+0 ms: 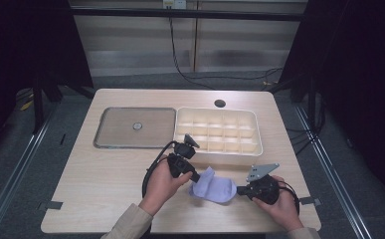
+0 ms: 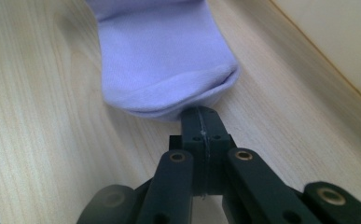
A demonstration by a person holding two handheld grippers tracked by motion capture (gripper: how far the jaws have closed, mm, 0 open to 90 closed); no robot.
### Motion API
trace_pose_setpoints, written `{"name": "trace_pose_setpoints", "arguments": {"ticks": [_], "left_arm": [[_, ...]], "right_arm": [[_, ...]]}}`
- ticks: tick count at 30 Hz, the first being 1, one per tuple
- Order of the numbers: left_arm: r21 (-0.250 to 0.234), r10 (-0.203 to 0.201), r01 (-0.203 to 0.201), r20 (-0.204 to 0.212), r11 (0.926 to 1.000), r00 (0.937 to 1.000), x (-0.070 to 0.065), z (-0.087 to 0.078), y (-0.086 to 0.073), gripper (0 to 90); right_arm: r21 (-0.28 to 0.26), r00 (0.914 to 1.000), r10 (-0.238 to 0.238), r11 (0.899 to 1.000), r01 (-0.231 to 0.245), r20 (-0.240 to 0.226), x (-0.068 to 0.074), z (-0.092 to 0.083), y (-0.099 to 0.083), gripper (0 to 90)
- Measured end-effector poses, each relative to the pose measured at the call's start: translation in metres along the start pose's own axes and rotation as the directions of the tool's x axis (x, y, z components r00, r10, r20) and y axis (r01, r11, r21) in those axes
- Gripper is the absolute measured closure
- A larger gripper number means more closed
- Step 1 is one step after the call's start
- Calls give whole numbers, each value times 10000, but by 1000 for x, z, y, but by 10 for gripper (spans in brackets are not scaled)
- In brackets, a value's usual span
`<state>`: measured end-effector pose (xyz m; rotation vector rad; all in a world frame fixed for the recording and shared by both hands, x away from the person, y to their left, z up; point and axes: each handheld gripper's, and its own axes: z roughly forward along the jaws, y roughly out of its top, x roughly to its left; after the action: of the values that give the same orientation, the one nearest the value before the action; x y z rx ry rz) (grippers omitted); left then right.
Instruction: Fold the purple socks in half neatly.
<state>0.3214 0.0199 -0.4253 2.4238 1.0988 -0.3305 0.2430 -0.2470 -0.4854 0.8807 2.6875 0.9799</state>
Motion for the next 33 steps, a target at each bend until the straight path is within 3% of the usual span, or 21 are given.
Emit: {"name": "trace_pose_setpoints", "arguments": {"ticks": [21, 33], "left_arm": [[103, 522, -524, 221, 9986, 9984, -28, 13, 10, 846], [342, 704, -713, 263, 9969, 9972, -36, 27, 16, 850]], "right_arm": [[100, 10000, -98, 9999, 98, -5, 2, 3, 3, 900], [145, 9997, -235, 9996, 236, -62, 3, 5, 5, 900]]}}
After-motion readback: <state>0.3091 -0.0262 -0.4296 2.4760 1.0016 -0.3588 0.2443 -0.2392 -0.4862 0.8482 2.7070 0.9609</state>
